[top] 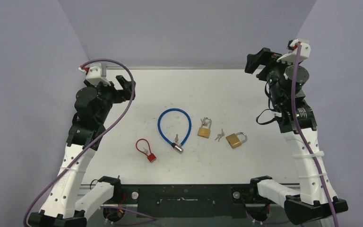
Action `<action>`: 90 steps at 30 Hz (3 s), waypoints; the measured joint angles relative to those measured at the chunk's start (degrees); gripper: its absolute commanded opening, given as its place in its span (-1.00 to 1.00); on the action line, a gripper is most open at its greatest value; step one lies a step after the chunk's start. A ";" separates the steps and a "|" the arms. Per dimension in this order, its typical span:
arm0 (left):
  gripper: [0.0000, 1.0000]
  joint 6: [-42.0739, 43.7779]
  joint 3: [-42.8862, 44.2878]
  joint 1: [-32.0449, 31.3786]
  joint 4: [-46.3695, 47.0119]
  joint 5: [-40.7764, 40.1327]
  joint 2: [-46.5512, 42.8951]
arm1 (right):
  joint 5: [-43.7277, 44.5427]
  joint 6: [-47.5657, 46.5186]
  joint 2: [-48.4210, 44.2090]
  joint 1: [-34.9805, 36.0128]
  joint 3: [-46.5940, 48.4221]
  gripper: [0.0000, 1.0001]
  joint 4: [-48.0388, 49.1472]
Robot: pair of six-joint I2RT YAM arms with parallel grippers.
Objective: Unlock with the key
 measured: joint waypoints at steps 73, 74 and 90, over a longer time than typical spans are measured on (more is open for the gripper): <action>0.91 -14.78 -32.44 -1.99 8.85 5.90 -1.46 | -9.84 8.11 45.13 16.70 -14.56 -0.57 -2.32; 0.91 -14.78 -32.44 -1.99 8.85 5.90 -1.46 | -10.25 8.24 45.13 16.28 -14.82 -0.59 -2.08; 0.91 -14.93 -32.44 -1.99 8.85 5.90 -1.44 | -9.60 5.35 44.85 17.05 -15.34 -0.58 -4.11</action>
